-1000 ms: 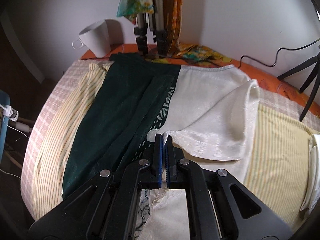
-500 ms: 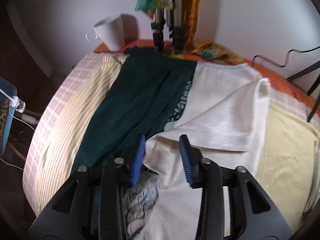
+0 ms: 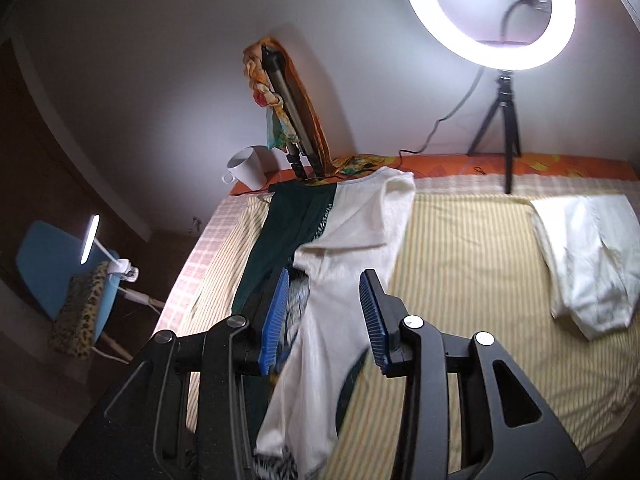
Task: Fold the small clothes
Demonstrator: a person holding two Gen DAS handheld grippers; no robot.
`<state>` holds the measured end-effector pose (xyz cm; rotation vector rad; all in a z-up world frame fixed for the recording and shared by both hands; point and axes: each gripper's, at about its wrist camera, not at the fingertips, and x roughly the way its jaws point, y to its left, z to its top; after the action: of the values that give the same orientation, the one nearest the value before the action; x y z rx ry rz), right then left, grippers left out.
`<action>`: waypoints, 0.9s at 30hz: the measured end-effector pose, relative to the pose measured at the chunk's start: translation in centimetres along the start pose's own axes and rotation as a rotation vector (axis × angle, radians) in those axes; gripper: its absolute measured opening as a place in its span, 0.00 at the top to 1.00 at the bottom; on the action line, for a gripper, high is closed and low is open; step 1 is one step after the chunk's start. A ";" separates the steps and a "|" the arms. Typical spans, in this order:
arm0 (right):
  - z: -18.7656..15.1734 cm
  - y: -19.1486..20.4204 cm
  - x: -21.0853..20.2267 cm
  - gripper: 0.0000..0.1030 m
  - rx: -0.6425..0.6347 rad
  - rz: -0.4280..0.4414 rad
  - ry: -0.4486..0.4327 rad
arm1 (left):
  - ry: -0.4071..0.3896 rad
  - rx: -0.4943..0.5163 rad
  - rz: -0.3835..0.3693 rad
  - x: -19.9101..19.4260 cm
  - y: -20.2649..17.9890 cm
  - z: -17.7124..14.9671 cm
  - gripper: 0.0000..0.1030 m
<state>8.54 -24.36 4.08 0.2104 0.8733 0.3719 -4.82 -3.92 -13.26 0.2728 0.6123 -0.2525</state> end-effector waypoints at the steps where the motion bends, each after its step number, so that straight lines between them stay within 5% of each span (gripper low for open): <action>1: -1.3 -0.5 -1.1 0.62 0.010 0.008 -0.006 | -0.002 0.029 0.033 0.3 0.2 0.0 0.42; 5: -7.8 -2.5 -2.9 0.62 0.067 0.041 0.016 | -0.004 0.062 0.142 1.7 1.7 0.6 0.47; 8: -12.1 -3.6 -2.2 0.62 0.099 0.050 0.069 | -0.008 -0.028 0.090 2.0 2.8 1.2 0.48; 12: -16.6 -3.9 0.8 0.62 0.119 0.071 0.160 | 0.009 -0.144 -0.141 2.5 2.6 1.7 0.47; 15: -19.0 -3.4 3.2 0.62 0.122 0.110 0.243 | 0.046 -0.175 -0.242 3.5 1.5 2.0 0.47; 19: -20.9 -2.8 4.9 0.62 0.115 0.156 0.302 | 0.051 -0.122 -0.278 4.5 -1.5 2.9 0.44; 23: -21.8 -2.8 6.3 0.62 0.153 0.201 0.333 | 0.079 -0.039 -0.226 6.4 -4.1 3.9 0.43; 27: -22.4 -2.3 7.2 0.62 0.149 0.195 0.355 | 0.153 -0.076 -0.233 8.5 -4.1 3.3 0.74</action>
<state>-4.15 -22.96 -15.77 0.3765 1.2363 0.5365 2.34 -10.07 -16.43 0.1480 0.8042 -0.4341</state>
